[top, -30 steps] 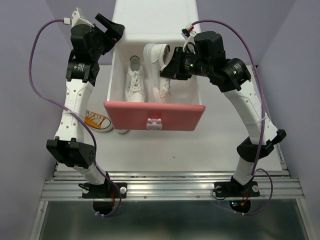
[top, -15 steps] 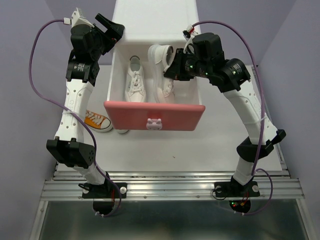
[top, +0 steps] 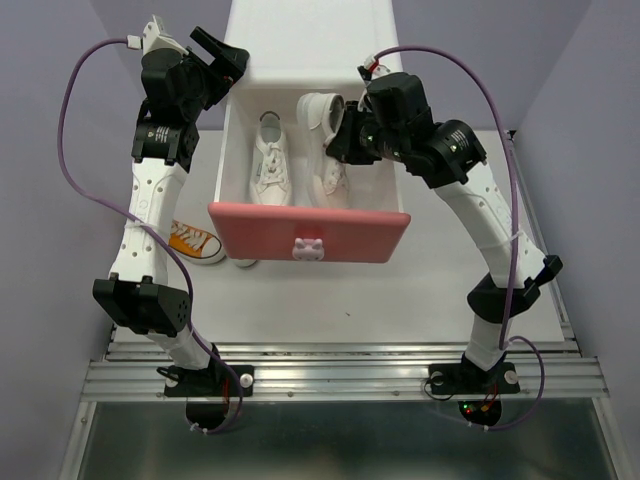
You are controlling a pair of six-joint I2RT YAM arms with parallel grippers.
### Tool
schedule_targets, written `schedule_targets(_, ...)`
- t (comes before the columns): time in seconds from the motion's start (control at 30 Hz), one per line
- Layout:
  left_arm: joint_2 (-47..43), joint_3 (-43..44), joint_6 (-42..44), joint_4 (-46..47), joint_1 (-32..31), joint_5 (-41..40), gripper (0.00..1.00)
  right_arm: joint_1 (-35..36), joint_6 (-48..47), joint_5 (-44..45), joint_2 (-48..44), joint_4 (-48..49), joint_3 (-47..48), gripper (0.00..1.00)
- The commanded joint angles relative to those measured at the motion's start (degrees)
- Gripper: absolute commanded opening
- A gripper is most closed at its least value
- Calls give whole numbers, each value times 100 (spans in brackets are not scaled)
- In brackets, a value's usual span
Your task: Place and organize the shoes in the shoe cabinet
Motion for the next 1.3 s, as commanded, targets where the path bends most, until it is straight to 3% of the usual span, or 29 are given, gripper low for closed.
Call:
schedule_targets(0.0,570,-505,730,-1975,121,-494,96,202,141,397,41,88,304,0)
schedule_targets(0.4,587,-531,660,-1966,121,-530,96,325,502,1065,226,-150,497,1)
schedule_targets(0.57,578,-593,581,-1949,121,-530,96,325,590,908,322,-53,453,1)
schedule_targets(1.27,569,-628,344,-1905,121,-855,96,325,10,1250,735,817,330,5)
